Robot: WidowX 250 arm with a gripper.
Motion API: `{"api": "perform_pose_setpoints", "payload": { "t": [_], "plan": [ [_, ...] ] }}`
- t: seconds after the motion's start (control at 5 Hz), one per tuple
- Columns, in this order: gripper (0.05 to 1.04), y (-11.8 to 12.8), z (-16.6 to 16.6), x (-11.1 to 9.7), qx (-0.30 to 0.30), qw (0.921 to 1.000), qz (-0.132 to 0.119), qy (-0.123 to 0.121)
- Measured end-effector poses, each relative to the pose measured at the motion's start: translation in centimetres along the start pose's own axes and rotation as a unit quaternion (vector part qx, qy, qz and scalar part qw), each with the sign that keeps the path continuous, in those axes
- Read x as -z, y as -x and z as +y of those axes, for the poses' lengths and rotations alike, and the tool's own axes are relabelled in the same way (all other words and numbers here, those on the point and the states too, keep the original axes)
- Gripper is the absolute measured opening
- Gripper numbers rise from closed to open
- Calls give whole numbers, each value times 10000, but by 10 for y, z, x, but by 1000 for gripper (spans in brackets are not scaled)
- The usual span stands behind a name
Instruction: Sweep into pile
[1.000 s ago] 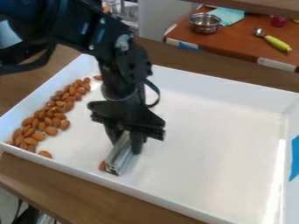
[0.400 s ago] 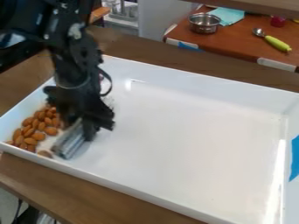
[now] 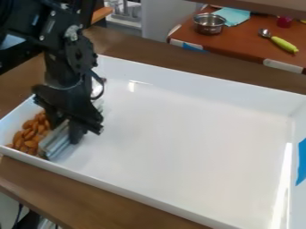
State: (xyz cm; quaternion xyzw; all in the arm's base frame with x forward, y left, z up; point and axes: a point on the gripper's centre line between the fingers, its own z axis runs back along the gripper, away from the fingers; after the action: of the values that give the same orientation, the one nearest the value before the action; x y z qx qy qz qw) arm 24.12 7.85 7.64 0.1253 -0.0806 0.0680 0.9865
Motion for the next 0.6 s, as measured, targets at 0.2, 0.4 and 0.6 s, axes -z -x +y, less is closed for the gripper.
{"api": "perform_pose_setpoints", "payload": {
  "t": [0.2, 0.4, 0.6],
  "plan": [
    [381, 3, -14, -9, -499, 9973, 327, 420],
    [381, -12, -45, -40, -870, 9938, 250, 647],
    [381, -35, -79, -87, -1161, 9908, -18, 702]
  ]
}}
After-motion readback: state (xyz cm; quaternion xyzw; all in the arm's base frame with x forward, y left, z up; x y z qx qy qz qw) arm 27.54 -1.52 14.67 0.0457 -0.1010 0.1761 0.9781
